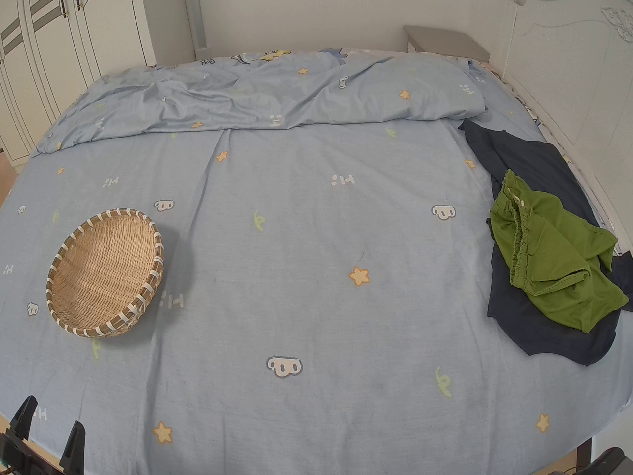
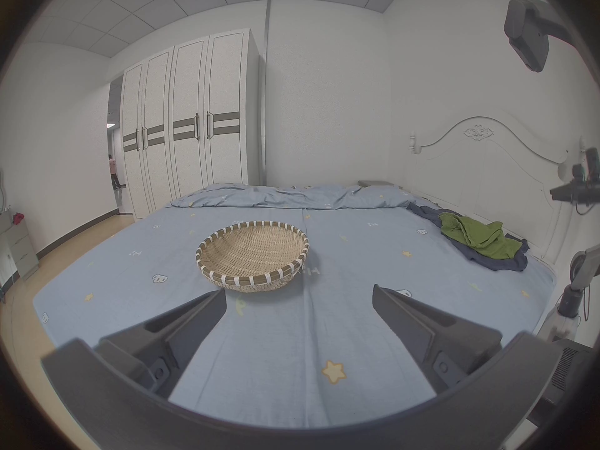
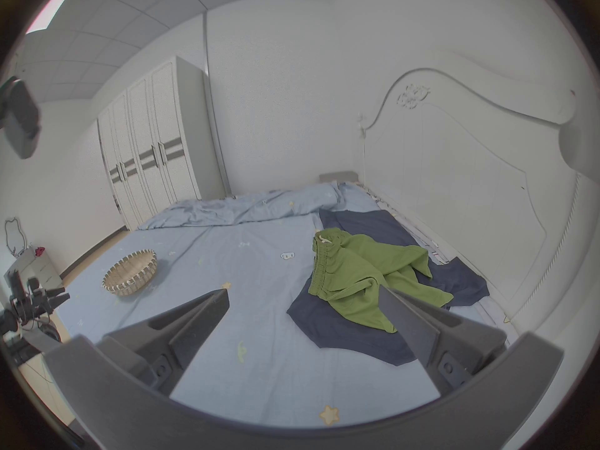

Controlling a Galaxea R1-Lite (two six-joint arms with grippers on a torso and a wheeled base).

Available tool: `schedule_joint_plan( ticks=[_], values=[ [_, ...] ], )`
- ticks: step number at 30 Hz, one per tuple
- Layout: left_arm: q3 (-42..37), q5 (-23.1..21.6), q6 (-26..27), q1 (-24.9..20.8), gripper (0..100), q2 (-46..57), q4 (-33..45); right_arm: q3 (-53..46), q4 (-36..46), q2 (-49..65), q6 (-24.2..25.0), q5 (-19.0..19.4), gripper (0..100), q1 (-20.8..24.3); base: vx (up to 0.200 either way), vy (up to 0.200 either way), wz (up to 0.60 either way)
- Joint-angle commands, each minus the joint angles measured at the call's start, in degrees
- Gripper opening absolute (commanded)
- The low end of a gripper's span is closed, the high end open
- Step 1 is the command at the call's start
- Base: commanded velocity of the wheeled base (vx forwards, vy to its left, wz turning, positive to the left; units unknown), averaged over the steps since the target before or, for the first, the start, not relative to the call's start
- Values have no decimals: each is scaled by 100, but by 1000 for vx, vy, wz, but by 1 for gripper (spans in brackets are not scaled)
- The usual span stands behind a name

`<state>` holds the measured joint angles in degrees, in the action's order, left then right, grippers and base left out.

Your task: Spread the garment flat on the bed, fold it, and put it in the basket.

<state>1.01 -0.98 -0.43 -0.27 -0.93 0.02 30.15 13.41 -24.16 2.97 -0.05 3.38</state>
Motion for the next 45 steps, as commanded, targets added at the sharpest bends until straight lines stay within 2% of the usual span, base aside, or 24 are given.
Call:
schedule_joint_plan(
  ticks=[1, 4, 9, 10, 11, 13, 15, 16, 24, 45],
  values=[
    [-92, 1, -1, 0, 100, 93, -2, 1942, 408, -3850, -122, -505, 100, 5, 0, 0, 0],
    [-92, 1, -1, 0, 100, 93, -2, 2426, 408, -4756, -157, -848, 100, 31, 0, 0, 0],
    [-92, 1, -1, 0, 100, 93, -2, 3208, 452, -5802, -166, -1164, 100, 242, 0, 0, 0],
    [-92, 1, -1, 0, 100, 93, -2, 3603, 434, -6311, -174, -1375, 100, 260, 0, 0, 0],
    [-92, 1, -1, 0, 100, 93, -2, 3603, 434, -6311, -174, -1375, 100, 260, 0, 0, 0],
    [-92, 1, -1, 0, 100, 93, -2, 4280, 426, -7190, -192, -1814, 100, 295, 0, 0, 0],
    [-92, 1, -1, 0, 100, 93, -2, 4474, 426, -7401, -201, -1929, 100, 304, 0, 0, 0],
    [-92, 1, -1, 0, 100, 93, -2, 4887, 443, -7841, -183, -2184, 100, 348, 0, 0, 0],
    [-92, 1, -1, 0, 100, 93, -2, 5968, 470, -9115, -78, -2904, 100, 462, 0, 0, 0],
    [-92, 1, -1, 0, 100, 93, -2, 6618, 408, -9862, 72, -3036, 100, 348, 0, 0, 0]
  ],
)
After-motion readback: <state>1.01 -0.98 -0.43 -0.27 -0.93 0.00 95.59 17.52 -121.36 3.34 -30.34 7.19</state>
